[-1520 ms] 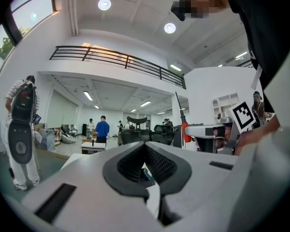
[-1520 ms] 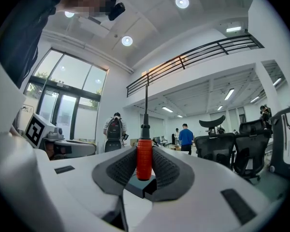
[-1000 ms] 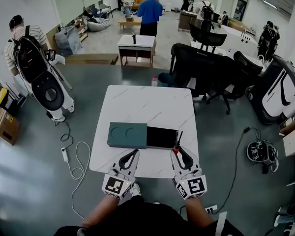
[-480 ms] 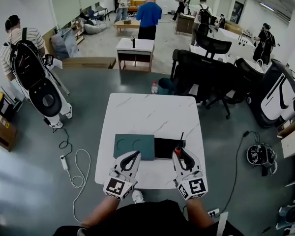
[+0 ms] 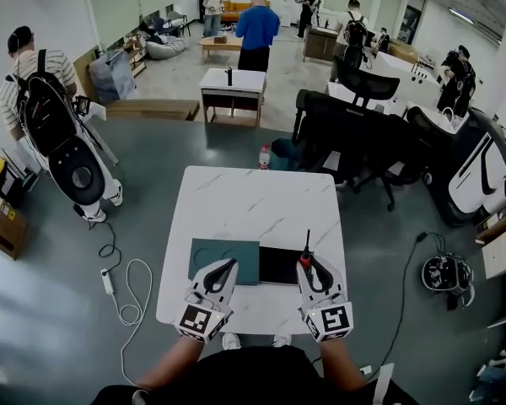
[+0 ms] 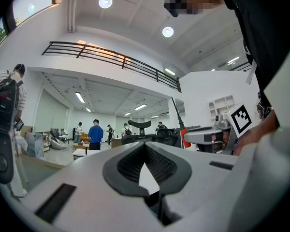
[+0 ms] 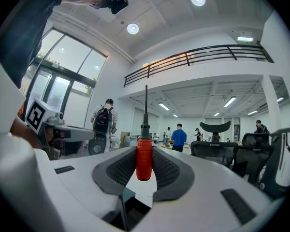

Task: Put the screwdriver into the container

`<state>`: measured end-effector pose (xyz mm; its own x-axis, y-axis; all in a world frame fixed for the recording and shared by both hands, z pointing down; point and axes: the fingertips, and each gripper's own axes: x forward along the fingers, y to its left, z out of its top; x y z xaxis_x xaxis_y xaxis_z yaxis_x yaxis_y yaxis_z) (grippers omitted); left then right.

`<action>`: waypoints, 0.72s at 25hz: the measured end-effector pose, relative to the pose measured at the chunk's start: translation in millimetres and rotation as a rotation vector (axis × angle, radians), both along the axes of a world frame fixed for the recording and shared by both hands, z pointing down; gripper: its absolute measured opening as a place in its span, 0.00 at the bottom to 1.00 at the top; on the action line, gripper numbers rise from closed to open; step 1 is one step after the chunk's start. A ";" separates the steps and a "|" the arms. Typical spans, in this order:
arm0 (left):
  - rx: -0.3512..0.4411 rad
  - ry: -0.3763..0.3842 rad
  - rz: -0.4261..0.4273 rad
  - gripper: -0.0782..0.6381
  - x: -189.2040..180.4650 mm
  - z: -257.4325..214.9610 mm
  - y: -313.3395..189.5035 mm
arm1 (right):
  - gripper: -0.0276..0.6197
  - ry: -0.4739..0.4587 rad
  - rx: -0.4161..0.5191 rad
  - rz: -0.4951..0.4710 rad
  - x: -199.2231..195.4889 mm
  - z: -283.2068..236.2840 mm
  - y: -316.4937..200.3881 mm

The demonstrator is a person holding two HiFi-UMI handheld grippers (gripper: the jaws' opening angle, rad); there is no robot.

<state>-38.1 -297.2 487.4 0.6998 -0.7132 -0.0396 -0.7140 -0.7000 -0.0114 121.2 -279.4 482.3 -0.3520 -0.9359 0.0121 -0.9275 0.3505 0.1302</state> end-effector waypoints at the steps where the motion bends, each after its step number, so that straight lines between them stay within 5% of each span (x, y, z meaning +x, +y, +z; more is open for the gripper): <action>1: -0.004 0.002 -0.006 0.12 3.9 -1.7 -1.0 | 0.21 0.017 -0.004 -0.006 3.8 2.5 -2.8; 7: 0.004 0.002 -0.044 0.12 19.4 -5.7 -17.6 | 0.21 0.104 -0.040 -0.059 18.2 26.0 -26.0; 18: -0.029 0.032 -0.066 0.12 29.7 4.7 -31.2 | 0.21 0.390 -0.249 -0.213 31.9 133.5 -44.7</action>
<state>-8.4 -328.4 492.1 0.6503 -0.7586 -0.0398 -0.7581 -0.6514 0.0313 153.2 -324.0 615.8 -0.4596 -0.7957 0.3946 -0.7307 0.5913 0.3413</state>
